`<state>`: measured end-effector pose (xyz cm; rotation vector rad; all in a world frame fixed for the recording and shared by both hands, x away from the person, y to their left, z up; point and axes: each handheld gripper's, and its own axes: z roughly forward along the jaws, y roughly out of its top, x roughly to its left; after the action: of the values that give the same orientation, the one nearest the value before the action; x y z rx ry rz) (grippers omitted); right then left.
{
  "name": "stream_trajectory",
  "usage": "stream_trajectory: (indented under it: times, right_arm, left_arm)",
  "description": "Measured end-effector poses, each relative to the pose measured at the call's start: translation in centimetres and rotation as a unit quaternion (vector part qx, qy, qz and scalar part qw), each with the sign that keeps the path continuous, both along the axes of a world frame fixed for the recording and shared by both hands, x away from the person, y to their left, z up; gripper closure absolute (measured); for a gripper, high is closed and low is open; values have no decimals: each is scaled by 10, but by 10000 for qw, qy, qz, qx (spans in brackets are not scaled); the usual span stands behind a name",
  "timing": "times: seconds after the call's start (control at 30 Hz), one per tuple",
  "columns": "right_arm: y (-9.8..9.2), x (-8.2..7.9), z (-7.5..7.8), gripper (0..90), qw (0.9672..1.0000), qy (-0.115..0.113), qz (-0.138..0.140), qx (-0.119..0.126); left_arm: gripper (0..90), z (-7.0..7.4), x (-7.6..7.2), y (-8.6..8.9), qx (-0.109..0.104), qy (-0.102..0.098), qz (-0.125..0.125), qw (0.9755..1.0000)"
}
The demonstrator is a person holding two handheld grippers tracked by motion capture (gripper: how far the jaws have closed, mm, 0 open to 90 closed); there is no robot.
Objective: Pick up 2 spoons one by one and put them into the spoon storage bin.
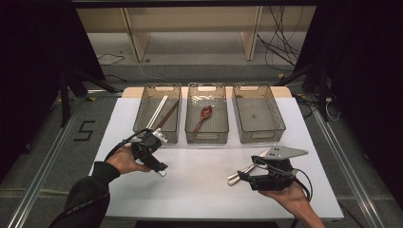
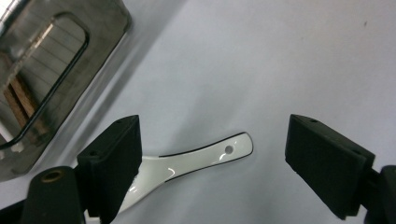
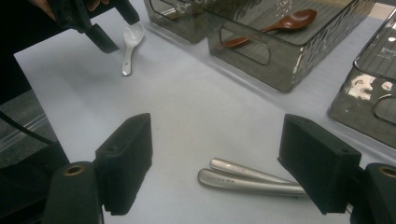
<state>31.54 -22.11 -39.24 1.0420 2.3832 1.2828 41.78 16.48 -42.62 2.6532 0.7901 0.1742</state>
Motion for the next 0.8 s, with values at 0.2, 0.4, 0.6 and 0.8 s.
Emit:
stream_trajectory:
  times: [0.2, 0.4, 0.6, 0.8]
  right_arm:
    - [0, 0, 0, 265, 10000, 11, -5, -1]
    - [0, 0, 0, 265, 10000, 2, 2, -10]
    - [0, 0, 0, 265, 10000, 5, 8, -11]
    - [0, -1, 0, 265, 10000, 9, 2, -10]
  left_arm:
    - [185, -5, 0, 0, 198, -17, -75, 9998]
    - [185, -9, 2, 3, 161, 89, -70, 9998]
    - [182, -14, 5, 8, 167, 153, -69, 9997]
    - [179, -19, 8, 14, 221, 164, -106, 9996]
